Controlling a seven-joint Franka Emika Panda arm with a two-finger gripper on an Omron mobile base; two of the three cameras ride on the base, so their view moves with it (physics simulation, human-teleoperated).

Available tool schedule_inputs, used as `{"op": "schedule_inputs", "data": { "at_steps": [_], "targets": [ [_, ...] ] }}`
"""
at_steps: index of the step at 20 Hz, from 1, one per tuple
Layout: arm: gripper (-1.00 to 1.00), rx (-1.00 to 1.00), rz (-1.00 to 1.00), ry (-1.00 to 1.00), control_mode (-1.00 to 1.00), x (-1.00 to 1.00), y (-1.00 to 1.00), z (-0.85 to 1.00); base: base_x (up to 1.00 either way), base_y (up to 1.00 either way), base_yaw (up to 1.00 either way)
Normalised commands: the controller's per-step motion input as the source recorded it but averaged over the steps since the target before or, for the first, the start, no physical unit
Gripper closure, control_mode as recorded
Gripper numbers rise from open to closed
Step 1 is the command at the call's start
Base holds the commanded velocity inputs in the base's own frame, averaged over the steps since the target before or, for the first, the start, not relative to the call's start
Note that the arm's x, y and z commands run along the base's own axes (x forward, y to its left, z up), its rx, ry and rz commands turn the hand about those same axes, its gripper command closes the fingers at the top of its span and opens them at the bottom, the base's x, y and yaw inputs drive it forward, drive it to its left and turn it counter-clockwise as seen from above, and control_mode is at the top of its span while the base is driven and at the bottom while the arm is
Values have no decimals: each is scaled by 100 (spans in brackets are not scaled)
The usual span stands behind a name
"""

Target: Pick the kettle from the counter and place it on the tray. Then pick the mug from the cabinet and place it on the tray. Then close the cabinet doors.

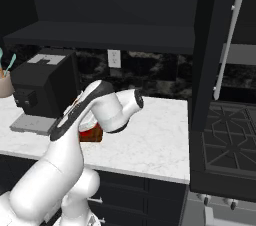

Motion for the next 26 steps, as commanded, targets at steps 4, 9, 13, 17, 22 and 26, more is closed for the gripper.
{"op": "schedule_inputs", "data": {
  "at_steps": [4, 9, 13, 17, 22, 26],
  "targets": [
    [-100, -4, -6, 3, -100, -34, 1, 17, 0, 0, 0],
    [-100, -11, -11, 3, -100, -26, 13, 17, 0, 0, 0],
    [-100, -8, -5, 2, -100, -20, 14, 23, 0, 0, 0],
    [-100, -4, 0, 0, -100, -25, 16, 27, 0, 0, 0],
    [-100, -5, 2, -8, -100, -28, 25, 27, 0, 0, 0],
    [-100, -5, 6, -29, -100, -29, 29, 36, 0, 0, 0]
  ]
}}
